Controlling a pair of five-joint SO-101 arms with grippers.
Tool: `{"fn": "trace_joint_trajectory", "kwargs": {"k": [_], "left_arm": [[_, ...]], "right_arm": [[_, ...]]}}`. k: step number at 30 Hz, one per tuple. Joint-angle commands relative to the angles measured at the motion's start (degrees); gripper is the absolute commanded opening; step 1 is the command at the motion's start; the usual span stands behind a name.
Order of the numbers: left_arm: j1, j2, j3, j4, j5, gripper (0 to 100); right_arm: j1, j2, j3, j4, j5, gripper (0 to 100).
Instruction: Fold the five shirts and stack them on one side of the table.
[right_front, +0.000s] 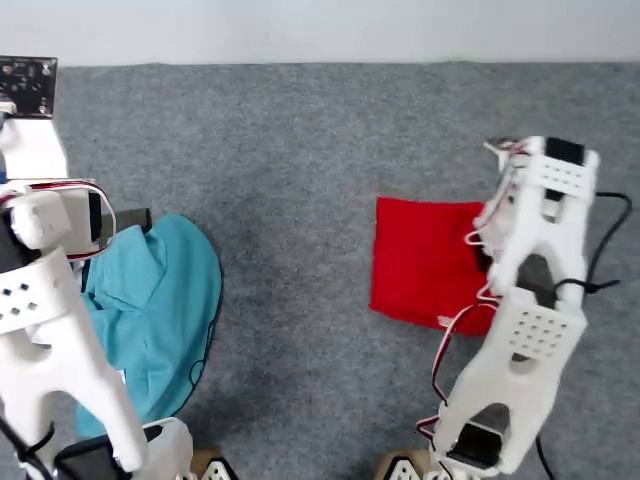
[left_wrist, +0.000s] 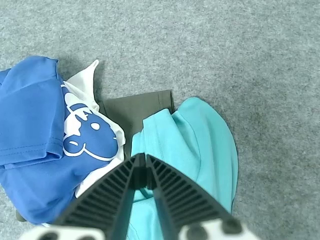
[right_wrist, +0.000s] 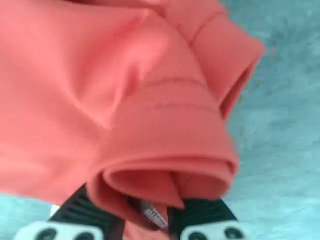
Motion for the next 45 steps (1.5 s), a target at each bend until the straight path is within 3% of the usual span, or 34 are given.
{"fn": "trace_joint_trajectory", "kwargs": {"k": [1,5,15,18,21,25,34,39,45], "left_arm": [[0.18,-1.85,-0.22,0.97,-0.18,0],[0.18,-1.85,-0.22,0.97,-0.09,0],[0.18,-1.85,-0.22,0.97,-0.09,0],[0.18,-1.85,-0.22,0.97,-0.18,0],[0.18,-1.85,-0.22,0.97,-0.18,0],[0.18,-1.85,-0.22,0.97,-0.18,0],[0.18,-1.85,-0.22,0.97,-0.18,0],[0.18,-1.85,-0.22,0.97,-0.26,0],[0.18,-1.41,-0.22,0.97,-0.26,0]], "right_arm": [[3.03,1.63,-7.47,1.63,12.13,0.9],[1.89,7.34,-19.25,-3.3,16.53,1.0],[-7.08,21.41,-45.36,-5.41,15.3,1.7],[-7.16,21.76,-51.25,-0.84,9.49,10.7],[-6.99,21.41,-54.51,2.42,-1.14,23.6],[-7.16,20.09,-57.49,2.68,-17.85,26.7],[-9.45,9.71,-47.03,2.77,-42.29,26.7],[-9.54,-2.42,-27.6,2.68,-47.74,27.7],[-12.88,-11.91,-7.12,2.24,-58.11,40.9]]}}
